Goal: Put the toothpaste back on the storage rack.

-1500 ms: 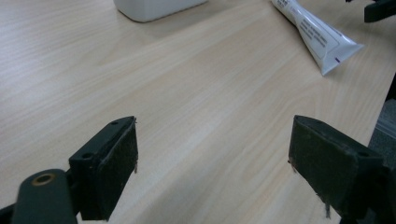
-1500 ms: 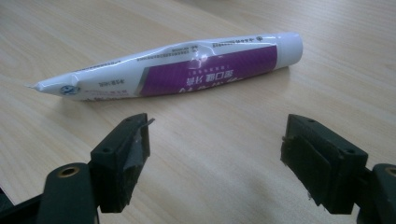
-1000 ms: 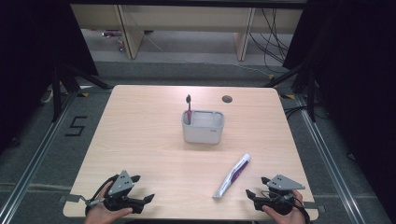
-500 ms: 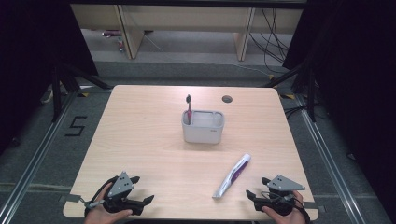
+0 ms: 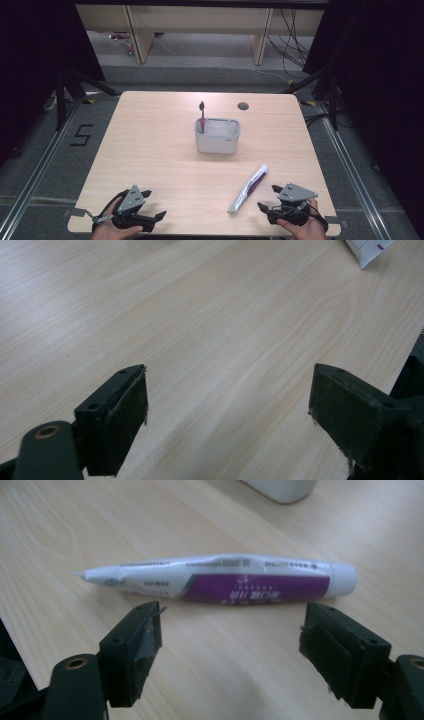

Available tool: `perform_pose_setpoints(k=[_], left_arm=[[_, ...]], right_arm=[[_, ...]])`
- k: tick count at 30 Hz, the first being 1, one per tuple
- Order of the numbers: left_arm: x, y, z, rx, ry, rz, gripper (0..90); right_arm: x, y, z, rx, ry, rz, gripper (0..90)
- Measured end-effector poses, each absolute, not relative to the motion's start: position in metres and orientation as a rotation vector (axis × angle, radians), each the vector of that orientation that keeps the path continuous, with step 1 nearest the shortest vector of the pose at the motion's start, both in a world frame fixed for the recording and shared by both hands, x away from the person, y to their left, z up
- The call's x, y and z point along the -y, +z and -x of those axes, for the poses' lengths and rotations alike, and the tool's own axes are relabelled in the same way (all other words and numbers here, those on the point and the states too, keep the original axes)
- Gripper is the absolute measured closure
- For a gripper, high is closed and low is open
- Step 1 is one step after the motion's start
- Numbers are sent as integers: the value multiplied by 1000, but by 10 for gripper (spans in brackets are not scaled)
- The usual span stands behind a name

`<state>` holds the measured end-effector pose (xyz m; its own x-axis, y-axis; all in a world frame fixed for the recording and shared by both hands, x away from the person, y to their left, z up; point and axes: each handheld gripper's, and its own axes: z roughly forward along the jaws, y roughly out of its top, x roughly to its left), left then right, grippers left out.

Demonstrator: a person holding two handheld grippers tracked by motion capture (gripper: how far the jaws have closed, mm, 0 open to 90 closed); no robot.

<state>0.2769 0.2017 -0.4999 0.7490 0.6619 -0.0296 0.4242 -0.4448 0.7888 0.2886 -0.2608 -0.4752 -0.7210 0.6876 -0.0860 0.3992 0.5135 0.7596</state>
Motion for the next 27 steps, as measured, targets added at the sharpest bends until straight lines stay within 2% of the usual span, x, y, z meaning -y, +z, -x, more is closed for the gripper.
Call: perform_pose_setpoints(k=[6, 13, 16, 18, 27], left_arm=[[-203, -499, -277, -822, 391, -2109, 154], [-202, -501, -276, -826, 351, -2086, 154], [-203, -500, -277, -799, 368, -2130, 154], [-201, -501, -275, -816, 361, -2087, 154], [-201, -500, -275, -815, 363, -2094, 154]], right_arm=[[247, -467, -308, -2503, 916, -746, 249], [232, -463, -328, -2597, 851, -625, 248], [228, -461, -337, -2662, 800, -569, 247], [227, -460, -339, -2675, 791, -559, 247], [222, -455, -364, -2769, 686, -434, 259]])
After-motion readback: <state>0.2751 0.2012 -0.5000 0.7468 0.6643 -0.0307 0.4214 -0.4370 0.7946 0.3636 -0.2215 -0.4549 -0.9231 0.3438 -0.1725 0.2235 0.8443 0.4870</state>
